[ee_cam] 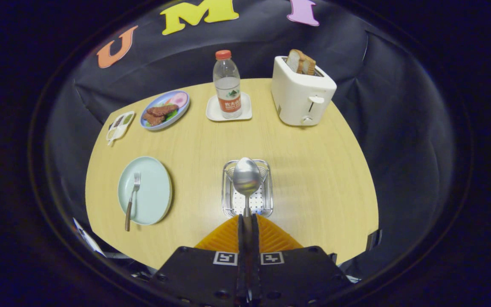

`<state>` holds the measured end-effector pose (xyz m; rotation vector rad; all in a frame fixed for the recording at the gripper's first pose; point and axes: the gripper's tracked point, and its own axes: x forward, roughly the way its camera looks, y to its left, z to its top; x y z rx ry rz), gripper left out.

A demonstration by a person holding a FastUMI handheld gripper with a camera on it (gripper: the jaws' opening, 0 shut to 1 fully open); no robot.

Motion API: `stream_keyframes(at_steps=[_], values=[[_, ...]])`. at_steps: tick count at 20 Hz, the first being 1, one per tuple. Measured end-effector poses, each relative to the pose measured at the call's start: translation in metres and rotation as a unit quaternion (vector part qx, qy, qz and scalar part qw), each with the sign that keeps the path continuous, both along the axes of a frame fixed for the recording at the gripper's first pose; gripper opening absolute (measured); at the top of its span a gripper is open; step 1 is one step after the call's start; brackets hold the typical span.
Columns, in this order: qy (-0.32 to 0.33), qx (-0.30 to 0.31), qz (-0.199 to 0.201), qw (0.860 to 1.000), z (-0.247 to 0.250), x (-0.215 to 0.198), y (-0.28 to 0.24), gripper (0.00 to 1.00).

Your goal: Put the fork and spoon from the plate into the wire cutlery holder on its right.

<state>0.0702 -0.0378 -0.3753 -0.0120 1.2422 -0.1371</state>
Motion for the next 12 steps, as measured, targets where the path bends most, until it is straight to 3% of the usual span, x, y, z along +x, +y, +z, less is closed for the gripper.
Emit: stream_keyframes(at_steps=[5,12], values=[[0.011,-0.009,0.007,1.0,-0.001,0.007,-0.007,0.05],[-0.038,-0.001,0.03,0.999,0.017,0.027,0.009,0.06]])
